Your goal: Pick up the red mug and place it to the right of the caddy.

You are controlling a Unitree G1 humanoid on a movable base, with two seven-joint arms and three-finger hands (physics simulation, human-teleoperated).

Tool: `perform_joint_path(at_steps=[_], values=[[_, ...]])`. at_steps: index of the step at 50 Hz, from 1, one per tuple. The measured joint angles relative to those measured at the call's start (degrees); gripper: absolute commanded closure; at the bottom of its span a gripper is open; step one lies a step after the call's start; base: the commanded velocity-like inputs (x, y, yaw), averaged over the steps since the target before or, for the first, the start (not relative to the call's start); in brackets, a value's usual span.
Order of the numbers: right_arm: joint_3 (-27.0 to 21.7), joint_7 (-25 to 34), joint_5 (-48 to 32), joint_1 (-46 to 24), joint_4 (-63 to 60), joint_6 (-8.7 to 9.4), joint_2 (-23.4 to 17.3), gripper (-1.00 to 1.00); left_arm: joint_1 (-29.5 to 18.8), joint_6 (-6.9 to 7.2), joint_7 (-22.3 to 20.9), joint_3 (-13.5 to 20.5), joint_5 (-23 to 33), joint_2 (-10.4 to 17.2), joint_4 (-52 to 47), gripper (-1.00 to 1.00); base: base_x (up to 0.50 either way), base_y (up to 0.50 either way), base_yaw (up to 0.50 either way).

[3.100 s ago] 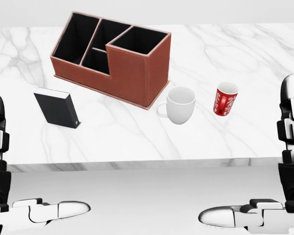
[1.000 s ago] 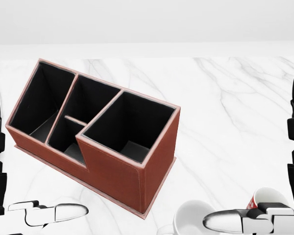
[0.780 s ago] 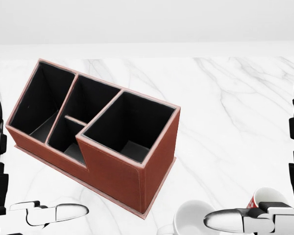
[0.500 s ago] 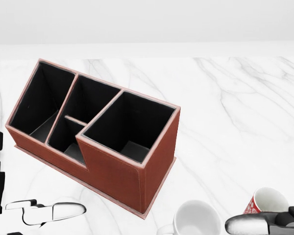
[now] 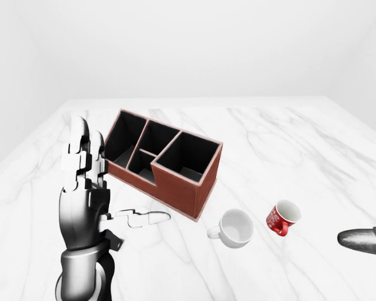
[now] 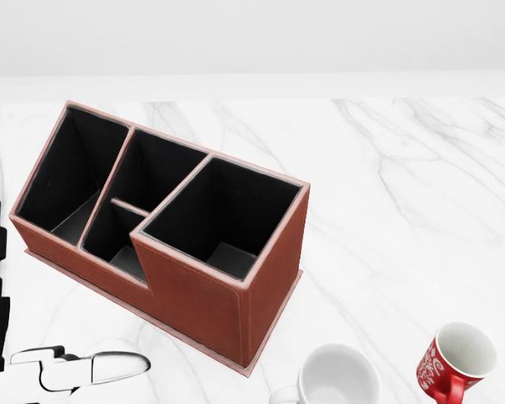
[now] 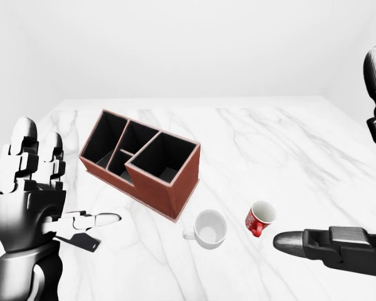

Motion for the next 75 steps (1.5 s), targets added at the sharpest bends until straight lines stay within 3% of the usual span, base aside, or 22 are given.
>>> perform_joint_path(at_steps=[10, 18, 37, 51, 75], values=[[-6.31, 13.07, -6.36, -3.81, 0.0, 0.0, -2.86, -1.0, 0.26, 0.0, -0.08, -0.05, -0.06, -0.03, -0.59, -1.0, 0.0, 0.0, 0.0], [-8.88, 13.07, -10.79, -5.4, 0.03, 0.0, -4.14, -1.0, 0.0, 0.0, -0.06, 0.15, -0.19, -0.02, -0.41, -1.0, 0.0, 0.0, 0.0], [-8.17, 13.07, -19.66, -6.67, 4.3, 0.0, -5.97, -1.0, -0.09, 0.0, -0.25, 0.71, -0.53, -0.02, -0.9, -1.0, 0.0, 0.0, 0.0], [-7.7, 13.07, -23.23, -5.63, 3.3, 0.0, -3.91, -1.0, 0.26, 0.0, -0.54, 1.16, -0.81, -0.14, -2.46, -1.0, 0.0, 0.0, 0.0], [-3.99, 13.07, -28.45, -0.42, 3.72, 0.0, 5.72, -1.0, 0.6, 0.0, -0.54, 0.81, -0.65, -0.19, -3.12, -1.0, 0.0, 0.0, 0.0]])
